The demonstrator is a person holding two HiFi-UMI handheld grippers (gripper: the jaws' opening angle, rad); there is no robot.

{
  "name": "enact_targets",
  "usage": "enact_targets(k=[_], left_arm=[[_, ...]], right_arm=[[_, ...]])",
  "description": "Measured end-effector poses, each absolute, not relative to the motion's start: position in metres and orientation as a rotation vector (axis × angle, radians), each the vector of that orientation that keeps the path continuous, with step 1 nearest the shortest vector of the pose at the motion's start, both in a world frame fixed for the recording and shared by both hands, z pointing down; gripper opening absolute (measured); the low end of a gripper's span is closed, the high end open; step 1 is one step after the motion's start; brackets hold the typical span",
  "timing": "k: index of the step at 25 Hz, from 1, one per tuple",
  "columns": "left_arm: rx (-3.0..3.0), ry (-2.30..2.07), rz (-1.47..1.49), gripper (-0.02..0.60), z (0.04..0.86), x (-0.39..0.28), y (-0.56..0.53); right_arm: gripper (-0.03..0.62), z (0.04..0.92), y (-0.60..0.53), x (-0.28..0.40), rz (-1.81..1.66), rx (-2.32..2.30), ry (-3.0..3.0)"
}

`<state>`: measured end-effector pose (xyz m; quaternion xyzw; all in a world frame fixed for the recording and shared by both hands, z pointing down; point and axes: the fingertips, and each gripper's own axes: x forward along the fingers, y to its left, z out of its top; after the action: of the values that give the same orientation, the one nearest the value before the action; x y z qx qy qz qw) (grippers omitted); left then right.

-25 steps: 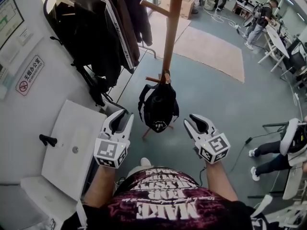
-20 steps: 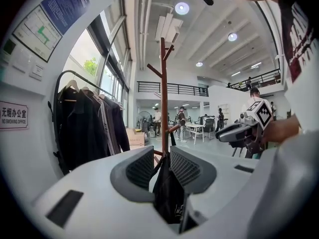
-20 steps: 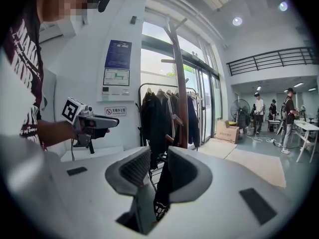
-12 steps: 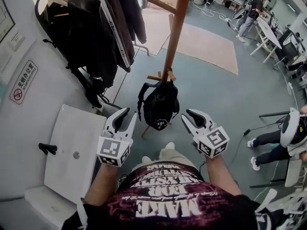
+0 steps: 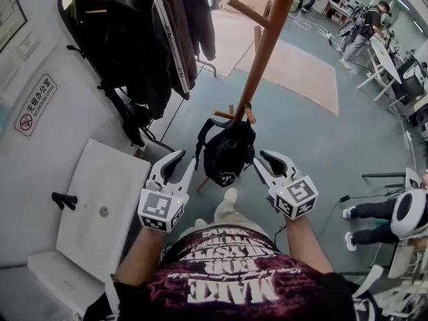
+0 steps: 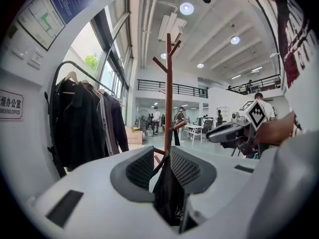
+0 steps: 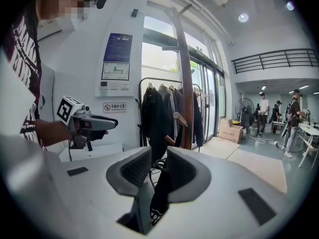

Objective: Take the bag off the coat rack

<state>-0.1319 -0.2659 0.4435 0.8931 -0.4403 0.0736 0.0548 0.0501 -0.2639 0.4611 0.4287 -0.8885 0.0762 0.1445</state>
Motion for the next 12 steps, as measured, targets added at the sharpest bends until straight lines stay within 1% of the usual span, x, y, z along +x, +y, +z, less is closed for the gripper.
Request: enact_targets(k=[12], left_arm=[[2.771,-1.233,0.301,0.103,0.452,-0.070,-0.309]], right_arm=[[0.107,0.499,-0.323,0.063,0.310,1.183,-2.556]])
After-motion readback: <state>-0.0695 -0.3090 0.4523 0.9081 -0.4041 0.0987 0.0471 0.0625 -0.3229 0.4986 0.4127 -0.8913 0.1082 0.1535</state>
